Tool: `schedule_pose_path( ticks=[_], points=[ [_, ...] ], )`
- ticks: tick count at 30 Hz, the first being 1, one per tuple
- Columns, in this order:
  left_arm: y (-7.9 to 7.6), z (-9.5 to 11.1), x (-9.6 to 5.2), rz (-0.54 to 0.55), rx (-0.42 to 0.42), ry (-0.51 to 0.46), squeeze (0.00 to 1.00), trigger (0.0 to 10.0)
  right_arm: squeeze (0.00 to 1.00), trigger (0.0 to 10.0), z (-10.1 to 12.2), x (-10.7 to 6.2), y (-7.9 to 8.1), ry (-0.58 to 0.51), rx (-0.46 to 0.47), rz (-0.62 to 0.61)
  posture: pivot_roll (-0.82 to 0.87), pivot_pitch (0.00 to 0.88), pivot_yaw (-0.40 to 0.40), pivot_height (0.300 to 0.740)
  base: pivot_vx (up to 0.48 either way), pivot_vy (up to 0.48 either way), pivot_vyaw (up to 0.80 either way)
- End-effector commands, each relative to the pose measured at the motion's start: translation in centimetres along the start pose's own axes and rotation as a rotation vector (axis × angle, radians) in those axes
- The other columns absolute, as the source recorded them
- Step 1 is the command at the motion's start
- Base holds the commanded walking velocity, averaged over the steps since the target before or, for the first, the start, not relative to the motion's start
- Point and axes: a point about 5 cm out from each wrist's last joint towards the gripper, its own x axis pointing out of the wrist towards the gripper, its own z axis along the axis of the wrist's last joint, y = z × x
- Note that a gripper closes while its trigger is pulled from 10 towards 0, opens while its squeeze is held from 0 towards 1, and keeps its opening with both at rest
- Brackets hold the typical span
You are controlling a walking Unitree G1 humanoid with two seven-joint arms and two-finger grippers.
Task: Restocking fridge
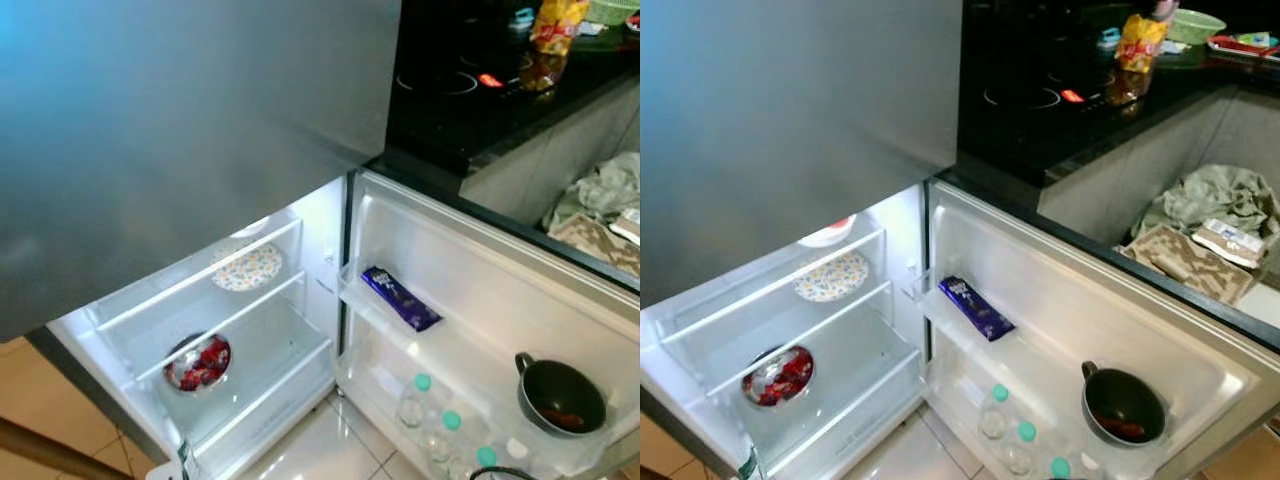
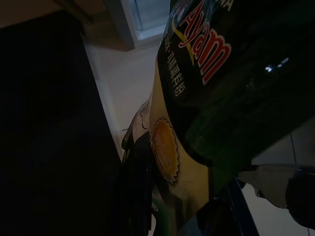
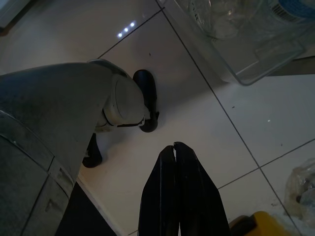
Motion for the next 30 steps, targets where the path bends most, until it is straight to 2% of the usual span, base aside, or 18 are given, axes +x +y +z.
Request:
schedule_pose_path(
  ticks=[1,15,30],
  points=[
    [-0.05,0.46,0.08,-0.002,-0.001,-0.018,0.0,10.0,0.0,10.0,-0.47,-0.09,-0.02,0.01,0.006,0.004,-0.11,0.0,0.022,0.74,0.0,0.0,-0.78],
    [0.15,0.55,0.07,0.003,0.003,-0.019,0.0,10.0,0.0,10.0,-0.31,-0.03,0.14,-0.001,0.003,0.01,-0.11,0.0,0.024,0.74,0.0,0.0,-0.7],
    [0.15,0.9,0.14,0.003,0.053,-0.022,0.0,10.0,0.0,10.0,0.27,0.05,0.37,-0.042,0.013,0.032,-0.11,0.0,0.027,0.74,0.016,0.0,0.0]
  ],
)
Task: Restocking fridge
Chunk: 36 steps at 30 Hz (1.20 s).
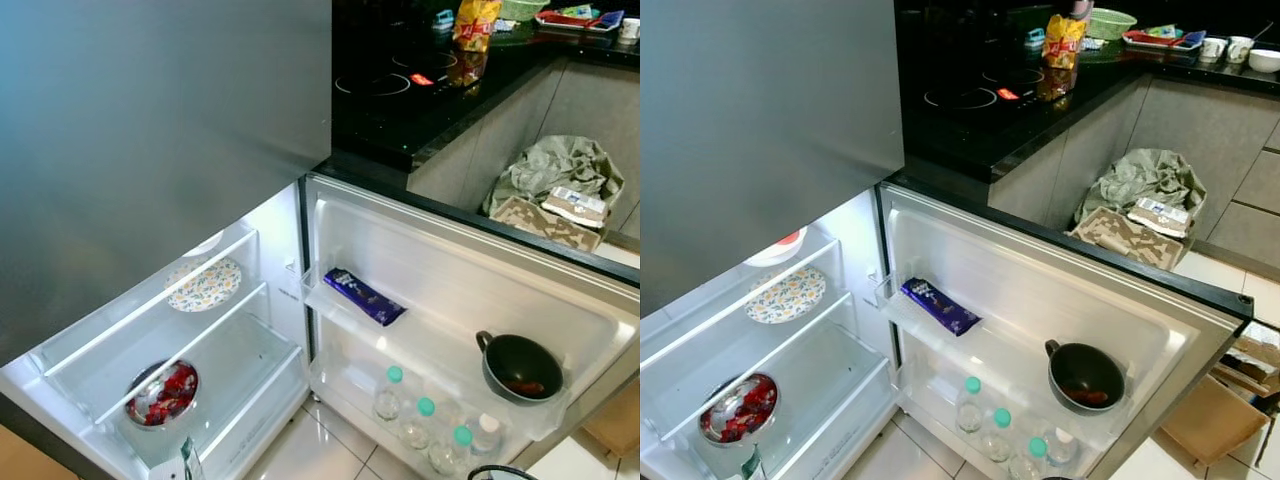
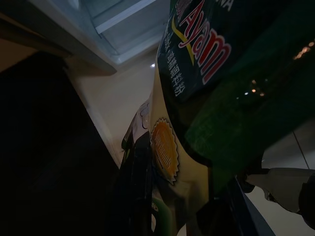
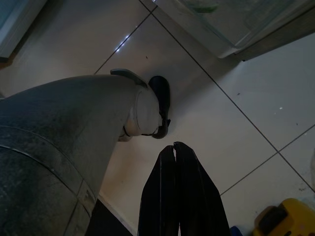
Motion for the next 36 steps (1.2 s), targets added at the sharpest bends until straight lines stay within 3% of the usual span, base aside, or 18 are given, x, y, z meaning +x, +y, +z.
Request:
schedule_pose_path(
  ticks=[1,20,26,36],
  points=[
    [0.49,0.22,-0.04,0.009,0.03,-0.005,0.0,10.0,0.0,10.0,0.19,0.04,0.08,-0.016,0.007,0.002,-0.11,0.0,0.026,0.74,0.281,0.0,0.0],
    [0.37,0.0,-0.06,0.003,0.034,0.002,0.0,10.0,0.0,10.0,0.18,0.06,0.21,-0.023,0.017,0.011,-0.11,0.0,0.026,0.74,0.294,0.0,0.0],
    [-0.11,-0.11,-0.02,-0.035,0.044,0.012,0.0,10.0,0.0,10.0,0.14,0.06,0.26,-0.023,0.019,0.013,-0.11,0.0,0.028,0.74,0.0,0.0,0.0],
    [-0.35,-0.27,-0.04,-0.053,0.03,0.014,0.0,10.0,0.0,10.0,0.07,0.06,0.32,-0.024,0.022,0.019,-0.11,0.0,0.028,0.74,0.0,-0.311,0.0]
  ],
)
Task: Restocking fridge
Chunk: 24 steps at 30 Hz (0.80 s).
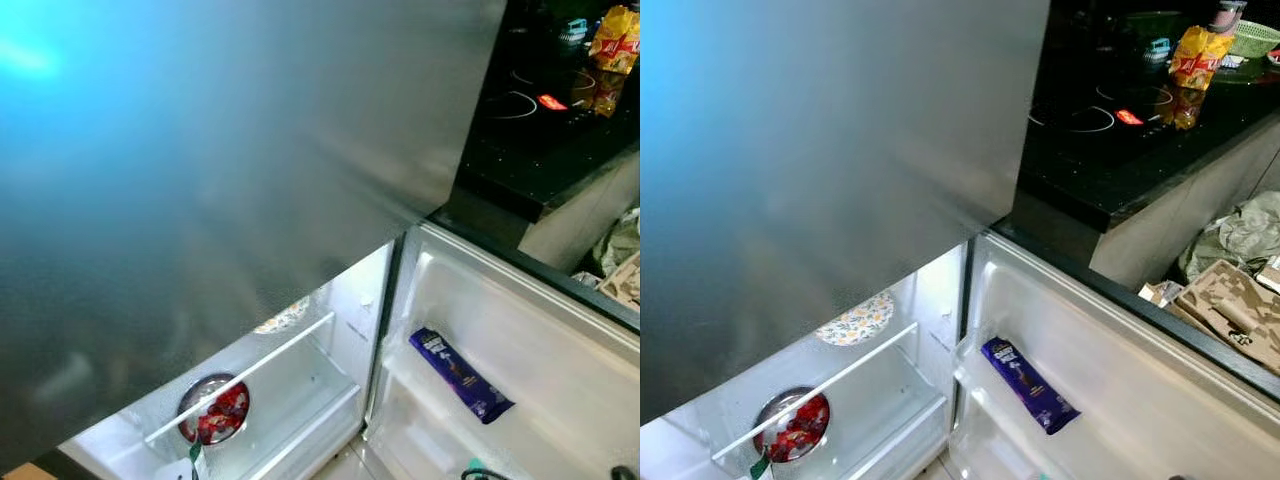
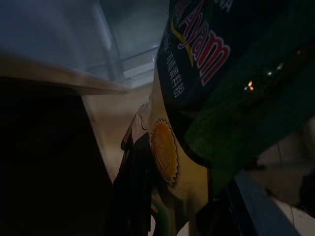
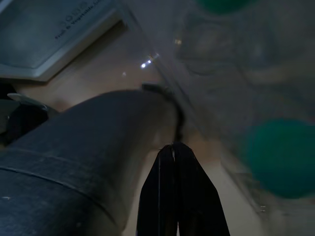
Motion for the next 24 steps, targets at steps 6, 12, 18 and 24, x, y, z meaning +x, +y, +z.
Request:
schedule_pose_path(
  ticks=[6,12,18,24],
  points=[
    [-0.1,0.1,0.0,-0.011,-0.007,-0.01,0.0,10.0,0.0,10.0,0.7,-0.2,-0.7,-0.02,-0.036,0.017,-0.11,0.0,0.028,0.74,0.0,0.0,0.0],
    [-0.1,0.3,0.0,-0.01,-0.007,-0.022,0.0,10.0,0.0,10.0,1.8,-0.1,-0.2,-0.058,-0.076,0.097,-0.11,0.0,0.028,0.74,0.0,0.0,0.0],
    [-0.1,0.9,0.1,-0.006,0.009,-0.052,0.0,10.0,0.0,10.0,4.8,0.1,1.0,-0.149,-0.13,0.272,-0.11,0.0,0.029,0.74,0.0,0.0,0.0],
    [-0.7,3.0,0.4,-0.023,0.062,-0.134,0.0,10.0,0.0,10.0,8.6,0.1,3.3,-0.254,-0.207,0.528,-0.11,0.0,0.029,0.74,0.0,0.0,0.0]
  ],
)
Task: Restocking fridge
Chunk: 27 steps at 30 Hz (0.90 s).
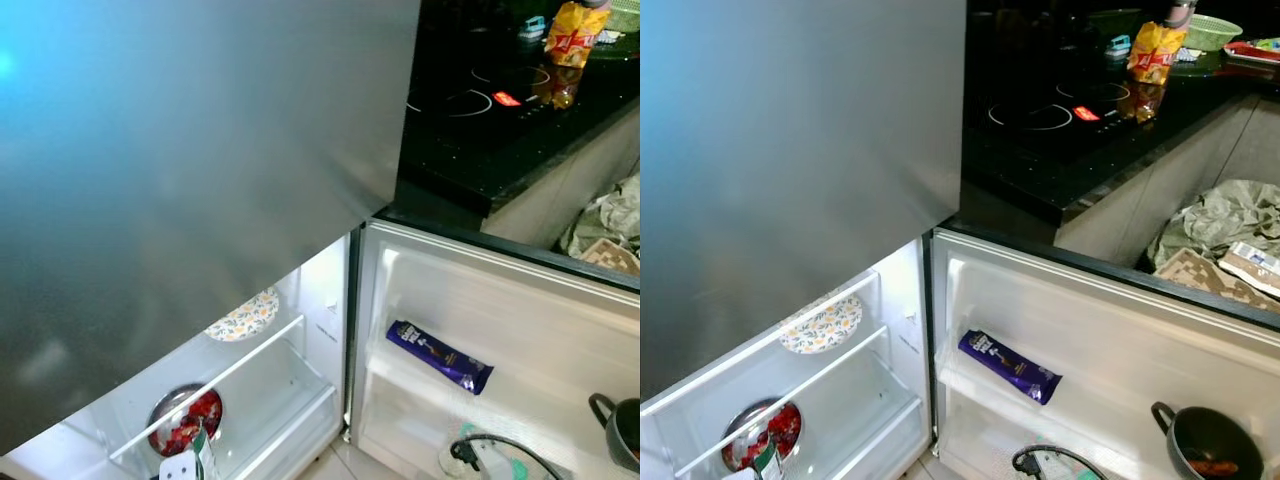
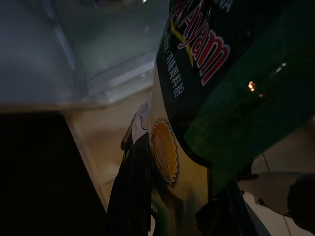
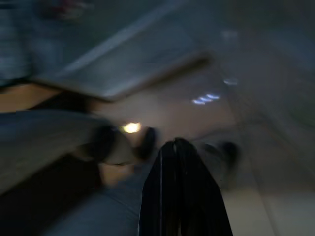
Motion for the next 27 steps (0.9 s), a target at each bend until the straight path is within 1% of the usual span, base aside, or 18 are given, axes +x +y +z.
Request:
schedule_pose_path(
  ticks=[1,2,5,6,7,10,11,14,15,16,17,20,24,27],
  points=[
    [0.0,2.2,0.3,-0.005,0.059,-0.086,0.0,10.0,0.0,10.0,3.0,0.6,0.4,-0.091,-0.061,0.114,-0.11,0.0,0.029,0.74,0.0,0.0,0.0],
    [0.0,2.2,0.3,-0.005,0.059,-0.086,0.0,10.0,0.0,10.0,3.0,0.6,0.4,-0.091,-0.061,0.114,-0.11,0.0,0.029,0.74,0.0,0.0,0.0],
    [-1.0,3.9,0.7,-0.047,0.11,-0.143,0.0,10.0,0.0,10.0,4.1,1.1,1.1,-0.064,-0.171,0.194,-0.1,0.0,0.028,0.74,0.0,0.0,0.0],
    [-1.0,3.9,0.7,-0.047,0.11,-0.143,0.0,10.0,0.0,10.0,4.1,1.1,1.1,-0.064,-0.171,0.194,-0.1,0.0,0.028,0.74,0.0,0.0,0.0],
    [-1.3,4.3,0.8,-0.055,0.12,-0.159,0.0,10.0,0.0,10.0,4.5,1.2,1.2,-0.061,-0.195,0.217,-0.1,0.0,0.031,0.74,0.0,0.0,0.0],
    [-2.0,5.7,1.0,-0.067,0.139,-0.21,0.0,10.0,0.0,10.0,6.3,1.5,1.6,-0.104,-0.252,0.265,-0.1,0.0,0.031,0.74,0.0,0.0,0.0],
    [-2.0,5.7,1.0,-0.067,0.139,-0.21,0.0,10.0,0.0,10.0,6.3,1.5,1.6,-0.104,-0.252,0.265,-0.1,0.0,0.031,0.74,0.0,0.0,0.0],
    [-2.2,6.3,1.0,-0.066,0.145,-0.236,0.0,10.0,0.0,10.0,7.2,1.5,2.0,-0.121,-0.289,0.321,-0.1,0.0,0.029,0.74,0.0,0.0,0.0],
    [-2.2,6.3,1.0,-0.064,0.144,-0.237,0.0,10.0,0.0,10.0,7.0,1.6,2.2,-0.1,-0.303,0.348,-0.11,0.0,0.026,0.74,0.0,0.0,0.0],
    [-2.2,6.3,1.0,-0.064,0.144,-0.237,0.0,10.0,0.0,10.0,7.0,1.6,2.2,-0.1,-0.303,0.348,-0.11,0.0,0.026,0.74,0.0,0.0,0.0],
    [-2.3,6.3,1.0,-0.06,0.139,-0.238,0.0,10.0,0.0,10.0,6.5,1.7,2.5,-0.048,-0.335,0.391,-0.11,0.0,0.024,0.74,0.0,0.0,0.0],
    [-2.3,6.2,1.0,-0.057,0.133,-0.235,0.0,10.0,0.0,10.0,5.5,1.6,2.7,0.037,-0.364,0.422,-0.11,0.0,0.023,0.74,0.0,0.0,0.0],
    [-2.1,5.6,1.0,-0.051,0.128,-0.221,0.0,10.0,0.0,10.0,4.2,1.6,2.6,0.146,-0.426,0.407,-0.11,0.0,0.019,0.74,0.0,0.0,0.0],
    [-2.0,5.2,0.9,-0.043,0.121,-0.212,0.0,10.0,0.0,10.0,3.8,1.6,2.6,0.17,-0.44,0.398,-0.11,0.0,0.017,0.74,0.0,0.0,0.0]
  ],
)
